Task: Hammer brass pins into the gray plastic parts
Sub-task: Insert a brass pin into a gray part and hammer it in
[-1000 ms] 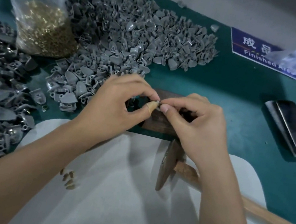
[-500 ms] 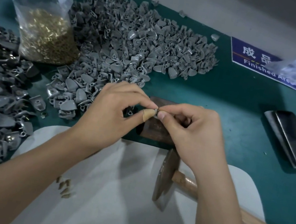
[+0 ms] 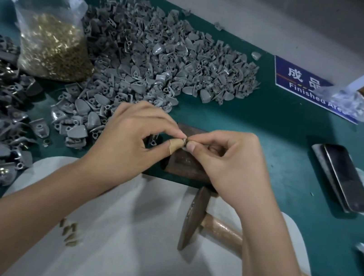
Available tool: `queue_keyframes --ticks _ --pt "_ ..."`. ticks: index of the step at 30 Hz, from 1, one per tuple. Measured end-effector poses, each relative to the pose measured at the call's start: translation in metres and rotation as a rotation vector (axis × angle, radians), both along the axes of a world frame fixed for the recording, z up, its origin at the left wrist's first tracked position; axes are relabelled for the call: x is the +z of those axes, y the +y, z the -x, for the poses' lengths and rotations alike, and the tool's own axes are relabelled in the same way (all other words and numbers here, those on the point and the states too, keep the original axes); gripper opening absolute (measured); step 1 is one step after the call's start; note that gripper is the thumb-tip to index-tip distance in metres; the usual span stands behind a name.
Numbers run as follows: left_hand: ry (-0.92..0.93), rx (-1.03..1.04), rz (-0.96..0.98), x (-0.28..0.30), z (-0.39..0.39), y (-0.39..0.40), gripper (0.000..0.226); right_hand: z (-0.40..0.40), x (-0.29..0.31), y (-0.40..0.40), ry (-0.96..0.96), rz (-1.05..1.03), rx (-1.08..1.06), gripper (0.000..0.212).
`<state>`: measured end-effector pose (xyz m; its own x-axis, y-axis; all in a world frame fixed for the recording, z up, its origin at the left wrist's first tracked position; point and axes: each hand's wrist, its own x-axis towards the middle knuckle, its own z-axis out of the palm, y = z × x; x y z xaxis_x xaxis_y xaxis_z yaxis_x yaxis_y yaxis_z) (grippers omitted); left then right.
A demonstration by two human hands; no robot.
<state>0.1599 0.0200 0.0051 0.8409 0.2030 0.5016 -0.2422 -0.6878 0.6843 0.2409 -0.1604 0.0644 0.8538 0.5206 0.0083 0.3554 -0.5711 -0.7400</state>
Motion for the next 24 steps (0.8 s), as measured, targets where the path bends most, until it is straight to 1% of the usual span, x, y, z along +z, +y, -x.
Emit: queue_keyframes --ticks 4,8,12,18,24 --pt "0.002 0.058 -0.091 0.0029 0.0015 -0.0002 0.012 -0.0034 -0.005 -0.0011 0.045 -0.061 0.006 0.01" --pt "-0.001 0.072 -0.119 0.004 0.0024 -0.0003 0.013 -0.0069 -0.0055 -0.0003 0.116 -0.093 0.014 0.009" --pt "0.0 0.095 -0.164 0.0053 0.0025 -0.0002 0.015 -0.0082 -0.0045 -0.0012 0.148 -0.106 0.016 0.01" --pt "-0.001 0.077 -0.154 0.0053 0.0024 0.0004 0.01 -0.0039 -0.0067 0.0011 0.148 -0.138 -0.011 0.011" --pt "-0.002 0.074 -0.138 0.0044 0.0023 0.0001 0.013 -0.0016 -0.0076 0.0019 0.101 -0.132 -0.008 0.014"
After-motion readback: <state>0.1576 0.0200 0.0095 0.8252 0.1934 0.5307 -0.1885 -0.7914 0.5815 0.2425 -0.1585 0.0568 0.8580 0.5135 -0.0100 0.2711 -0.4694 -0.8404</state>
